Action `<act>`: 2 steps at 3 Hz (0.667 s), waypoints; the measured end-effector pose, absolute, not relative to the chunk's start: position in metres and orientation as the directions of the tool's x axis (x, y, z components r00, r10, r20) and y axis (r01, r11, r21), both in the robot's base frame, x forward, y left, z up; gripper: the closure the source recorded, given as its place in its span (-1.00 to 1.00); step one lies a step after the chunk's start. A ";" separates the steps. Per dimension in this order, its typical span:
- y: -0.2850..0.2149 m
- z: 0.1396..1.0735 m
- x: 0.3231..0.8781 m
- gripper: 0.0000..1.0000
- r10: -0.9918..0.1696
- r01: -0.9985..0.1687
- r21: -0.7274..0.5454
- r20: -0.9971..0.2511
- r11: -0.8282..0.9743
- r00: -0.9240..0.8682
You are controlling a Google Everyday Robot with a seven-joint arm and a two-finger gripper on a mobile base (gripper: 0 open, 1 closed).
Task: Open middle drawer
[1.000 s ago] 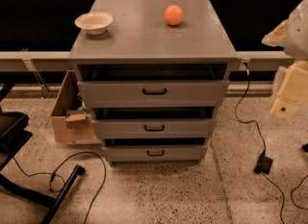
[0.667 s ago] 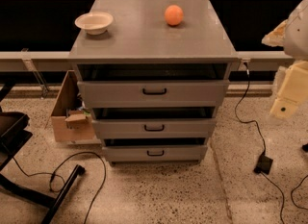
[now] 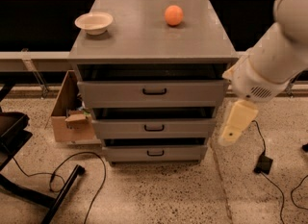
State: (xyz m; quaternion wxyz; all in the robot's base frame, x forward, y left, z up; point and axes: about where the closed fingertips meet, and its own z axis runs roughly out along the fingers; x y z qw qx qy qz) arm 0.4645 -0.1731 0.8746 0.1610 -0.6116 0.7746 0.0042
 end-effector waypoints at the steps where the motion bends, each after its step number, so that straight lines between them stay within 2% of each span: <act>1: -0.148 0.796 0.486 -1.00 -0.944 -0.958 -0.172 -0.279 0.231 -0.178; 2: -0.110 0.721 0.531 -1.00 -0.948 -0.956 -0.231 -0.300 0.180 -0.106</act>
Offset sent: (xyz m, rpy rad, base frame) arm 0.1071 0.0934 -0.2018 0.0603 -0.1306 0.1212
